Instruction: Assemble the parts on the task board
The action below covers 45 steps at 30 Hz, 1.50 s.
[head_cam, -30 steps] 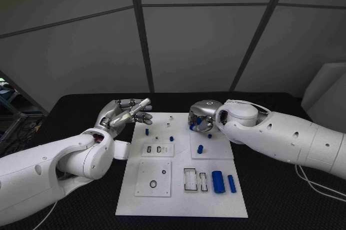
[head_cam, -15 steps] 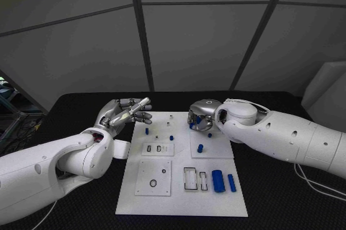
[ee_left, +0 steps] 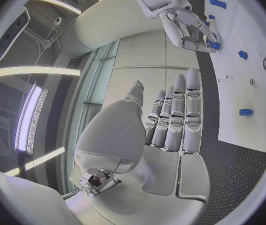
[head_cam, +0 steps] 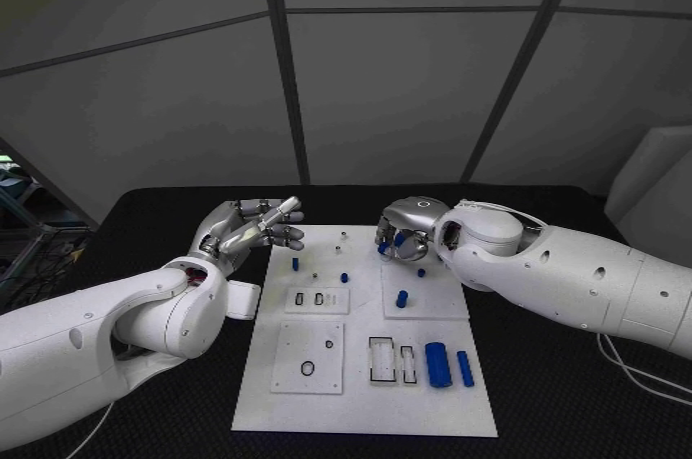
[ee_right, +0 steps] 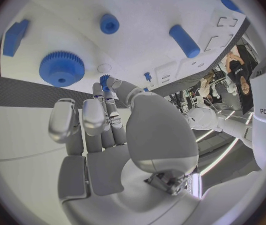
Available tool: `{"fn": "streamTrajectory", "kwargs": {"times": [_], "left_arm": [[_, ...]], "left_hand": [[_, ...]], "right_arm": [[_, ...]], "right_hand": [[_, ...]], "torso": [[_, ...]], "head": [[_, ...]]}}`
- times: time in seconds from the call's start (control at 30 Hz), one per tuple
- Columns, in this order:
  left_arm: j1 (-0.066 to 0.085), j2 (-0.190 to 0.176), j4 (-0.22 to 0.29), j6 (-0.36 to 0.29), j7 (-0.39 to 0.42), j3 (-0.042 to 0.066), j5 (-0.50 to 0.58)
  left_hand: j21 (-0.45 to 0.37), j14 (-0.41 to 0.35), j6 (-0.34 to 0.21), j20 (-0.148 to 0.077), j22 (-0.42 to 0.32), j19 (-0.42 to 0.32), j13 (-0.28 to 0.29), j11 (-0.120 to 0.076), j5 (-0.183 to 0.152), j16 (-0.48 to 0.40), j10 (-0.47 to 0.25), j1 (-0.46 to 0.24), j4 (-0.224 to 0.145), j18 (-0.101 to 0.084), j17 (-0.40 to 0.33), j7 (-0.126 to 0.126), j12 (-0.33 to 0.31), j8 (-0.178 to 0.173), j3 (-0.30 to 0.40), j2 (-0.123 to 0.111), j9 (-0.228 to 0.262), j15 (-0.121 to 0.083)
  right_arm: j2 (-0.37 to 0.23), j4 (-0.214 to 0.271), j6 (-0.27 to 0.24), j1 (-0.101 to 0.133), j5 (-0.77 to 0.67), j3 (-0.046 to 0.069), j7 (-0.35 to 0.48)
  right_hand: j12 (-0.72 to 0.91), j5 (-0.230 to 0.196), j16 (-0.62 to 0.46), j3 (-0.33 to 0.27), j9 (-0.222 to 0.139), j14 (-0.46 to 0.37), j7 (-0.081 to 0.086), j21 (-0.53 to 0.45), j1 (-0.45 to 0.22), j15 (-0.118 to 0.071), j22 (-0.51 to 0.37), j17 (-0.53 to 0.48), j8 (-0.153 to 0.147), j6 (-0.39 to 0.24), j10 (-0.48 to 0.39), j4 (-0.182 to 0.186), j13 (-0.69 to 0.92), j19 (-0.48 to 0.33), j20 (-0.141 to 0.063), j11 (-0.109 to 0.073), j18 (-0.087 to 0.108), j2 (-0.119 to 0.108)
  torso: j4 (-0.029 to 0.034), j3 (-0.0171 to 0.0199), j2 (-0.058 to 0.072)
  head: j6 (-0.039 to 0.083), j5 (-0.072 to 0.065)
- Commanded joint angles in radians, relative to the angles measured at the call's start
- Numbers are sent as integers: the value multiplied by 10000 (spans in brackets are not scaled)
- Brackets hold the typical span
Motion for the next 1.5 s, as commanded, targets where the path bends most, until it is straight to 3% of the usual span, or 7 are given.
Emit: {"fn": "streamTrajectory", "kwargs": {"times": [0.03,0.13,0.3,0.6,0.7,0.87,1.5], "left_arm": [[13,-39,31,152,27,7,83],[14,-49,23,149,29,7,117],[14,-31,20,153,26,8,180],[15,34,8,170,22,8,203],[19,53,0,179,16,8,205],[28,86,-21,189,13,8,206],[65,133,-28,216,-21,11,206]], "left_hand": [[42,92,2,5,6,98,-13,46,39,-45,-18,-69,23,-118,9,83,-62,-41,-37,43,-12,12],[43,95,-4,6,5,100,-16,53,41,-49,-29,-71,22,-119,18,93,-74,-50,-37,46,-13,14],[43,95,-4,6,5,100,-16,53,41,-49,-29,-71,22,-119,18,93,-74,-50,-37,46,-13,14],[43,95,-5,7,4,101,-16,55,42,-51,-32,-70,19,-120,23,96,-78,-52,-36,48,-12,16],[43,95,-5,7,4,101,-16,55,42,-51,-32,-70,19,-120,23,96,-78,-52,-36,48,-12,16],[43,95,-5,7,4,101,-16,55,42,-51,-32,-70,19,-120,23,96,-78,-52,-36,48,-12,16],[45,97,1,9,2,103,-16,60,45,-59,-32,-73,18,-121,38,103,-86,-57,-35,57,-10,20]], "right_arm": [[-38,108,-1580,22,13,8,-228],[26,67,-1984,22,2,9,-331],[300,-164,-2380,23,-78,10,-450],[990,-750,-2592,24,-107,10,-409],[1194,-911,-2525,25,-70,10,-343],[1494,-1144,-2195,26,-44,10,-299],[2101,-1778,-1593,27,-74,7,-303]], "right_hand": [[58,-36,49,59,14,285,-16,64,59,-46,17,-7,54,104,99,-14,14,67,13,-10,-209,44],[57,-42,62,70,16,284,-19,75,69,-48,34,4,56,116,111,-21,14,76,11,-13,-212,41],[50,-52,94,120,22,279,-19,97,112,-55,61,23,62,154,146,-43,13,82,5,-17,-215,49],[16,-91,154,122,23,275,-9,125,46,-45,97,65,51,179,158,-4,3,85,6,-5,-221,0],[-5,-150,178,107,21,272,-14,135,-6,-41,109,79,39,179,156,35,-2,84,10,-4,-223,-22],[-12,-154,194,107,21,273,-17,136,-13,-41,110,98,35,178,152,42,-4,82,11,-4,-223,-24],[-56,-147,263,83,16,274,-16,165,-101,-34,163,162,9,169,127,122,-14,101,18,4,-232,-38]], "torso": [[0,-6,10],[28,-11,21],[21,-2,48],[45,-17,90],[68,-36,113],[50,-19,110],[57,-30,128]], "head": [[42,35],[64,21],[81,83],[102,105],[100,90],[56,145],[-20,220]]}}
